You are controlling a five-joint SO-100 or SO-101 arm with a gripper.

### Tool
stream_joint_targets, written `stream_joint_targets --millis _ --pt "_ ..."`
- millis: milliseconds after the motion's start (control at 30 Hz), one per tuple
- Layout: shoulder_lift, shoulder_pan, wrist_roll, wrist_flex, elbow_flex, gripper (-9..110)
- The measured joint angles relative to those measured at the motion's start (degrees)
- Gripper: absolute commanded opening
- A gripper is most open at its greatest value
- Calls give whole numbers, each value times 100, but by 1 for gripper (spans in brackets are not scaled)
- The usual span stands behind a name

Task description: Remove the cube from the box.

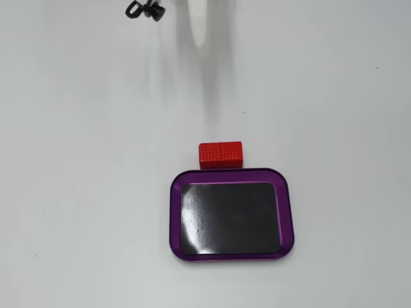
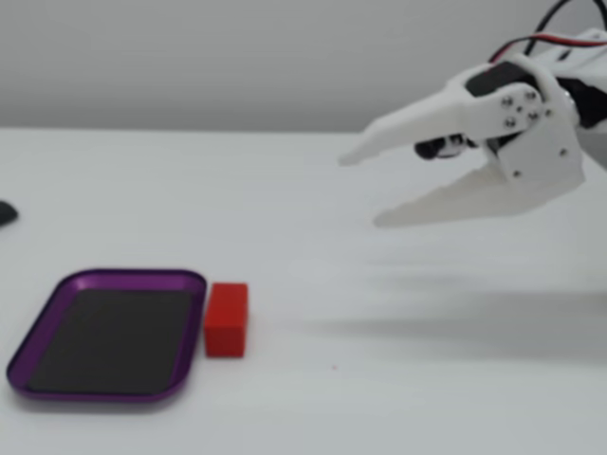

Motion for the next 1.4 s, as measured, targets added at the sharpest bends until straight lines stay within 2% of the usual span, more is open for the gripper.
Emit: stream_joint_targets --millis 67,167,300,1400 --pt "0 220 79 0 141 12" --pt "0 483 536 0 211 -1" --pt "0 598 853 0 246 0" --pt "0 598 853 0 246 0"
